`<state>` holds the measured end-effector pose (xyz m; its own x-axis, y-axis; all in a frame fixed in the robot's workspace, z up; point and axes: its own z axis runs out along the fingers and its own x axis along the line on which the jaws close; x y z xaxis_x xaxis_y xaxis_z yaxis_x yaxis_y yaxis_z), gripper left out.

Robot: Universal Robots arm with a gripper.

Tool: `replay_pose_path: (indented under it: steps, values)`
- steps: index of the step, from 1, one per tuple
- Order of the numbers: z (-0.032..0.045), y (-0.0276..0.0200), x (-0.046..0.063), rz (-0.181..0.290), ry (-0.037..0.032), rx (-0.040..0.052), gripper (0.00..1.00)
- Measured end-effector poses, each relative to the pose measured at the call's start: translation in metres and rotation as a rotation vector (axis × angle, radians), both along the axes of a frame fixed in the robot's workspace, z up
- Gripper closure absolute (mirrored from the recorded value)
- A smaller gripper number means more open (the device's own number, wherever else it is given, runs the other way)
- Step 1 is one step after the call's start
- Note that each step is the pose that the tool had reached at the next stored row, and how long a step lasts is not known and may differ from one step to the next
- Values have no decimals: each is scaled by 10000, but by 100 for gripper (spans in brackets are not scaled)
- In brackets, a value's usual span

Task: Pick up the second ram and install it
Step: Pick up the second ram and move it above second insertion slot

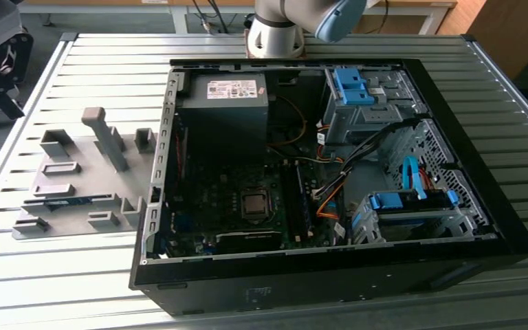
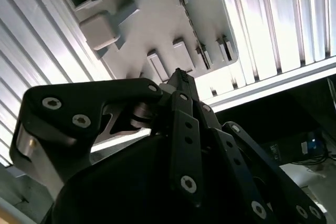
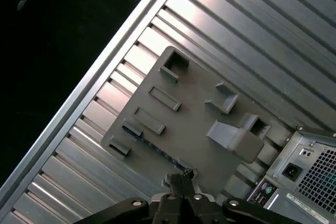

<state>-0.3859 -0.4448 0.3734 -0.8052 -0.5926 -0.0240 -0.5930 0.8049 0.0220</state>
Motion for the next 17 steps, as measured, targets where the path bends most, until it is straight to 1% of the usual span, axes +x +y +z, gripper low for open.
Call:
replay_pose_path:
  steps: [17]
  values:
    - [-11, 0, 0, 2678, 1, -1, 89]
